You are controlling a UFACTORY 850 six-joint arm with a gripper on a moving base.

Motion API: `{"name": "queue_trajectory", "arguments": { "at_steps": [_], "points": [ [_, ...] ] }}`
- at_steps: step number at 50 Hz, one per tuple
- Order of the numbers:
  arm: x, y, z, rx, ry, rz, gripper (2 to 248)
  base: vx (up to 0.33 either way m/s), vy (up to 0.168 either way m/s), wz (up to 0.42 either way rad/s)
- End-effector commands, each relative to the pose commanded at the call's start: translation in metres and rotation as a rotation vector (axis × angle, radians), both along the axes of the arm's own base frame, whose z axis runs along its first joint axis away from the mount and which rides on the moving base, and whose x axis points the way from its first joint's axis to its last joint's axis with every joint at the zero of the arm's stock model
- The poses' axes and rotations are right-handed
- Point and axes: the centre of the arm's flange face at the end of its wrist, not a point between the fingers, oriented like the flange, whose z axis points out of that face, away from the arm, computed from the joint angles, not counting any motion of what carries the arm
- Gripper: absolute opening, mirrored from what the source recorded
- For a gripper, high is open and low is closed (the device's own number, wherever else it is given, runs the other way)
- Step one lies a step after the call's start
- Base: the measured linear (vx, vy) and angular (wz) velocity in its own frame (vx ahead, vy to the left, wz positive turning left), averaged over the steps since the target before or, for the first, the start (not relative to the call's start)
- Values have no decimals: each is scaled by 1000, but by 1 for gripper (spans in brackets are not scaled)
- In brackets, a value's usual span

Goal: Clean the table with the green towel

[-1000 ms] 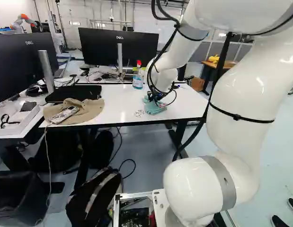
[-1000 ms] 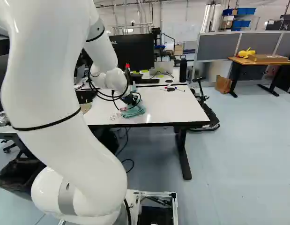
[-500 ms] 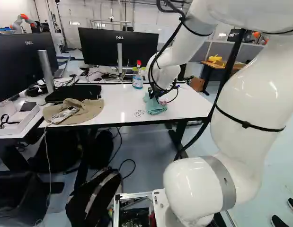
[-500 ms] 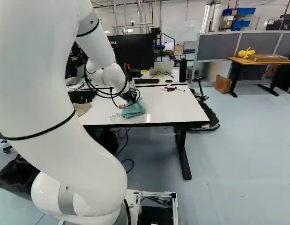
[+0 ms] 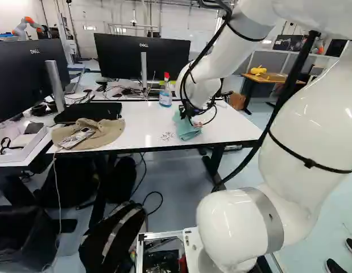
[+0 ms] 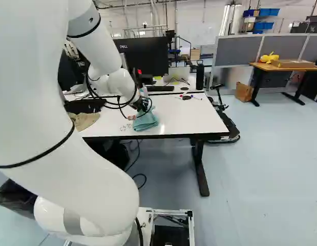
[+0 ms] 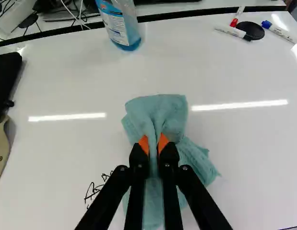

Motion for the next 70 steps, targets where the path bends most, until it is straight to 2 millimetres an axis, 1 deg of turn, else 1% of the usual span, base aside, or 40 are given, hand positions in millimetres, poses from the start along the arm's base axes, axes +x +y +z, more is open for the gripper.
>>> {"name": "queue_trajectory", "arguments": {
  "at_steps": [20,31,54,62,70],
  "points": [
    [-32,4,-1,0,-2,13,41,0,0,0],
    [-45,6,-2,0,-4,20,41,0,0,0],
    [-46,6,-2,0,-6,21,41,0,0,0],
    [-48,7,5,1,-23,23,41,0,0,0],
    [-41,14,14,3,-43,40,41,0,0,0]
  ]
}}
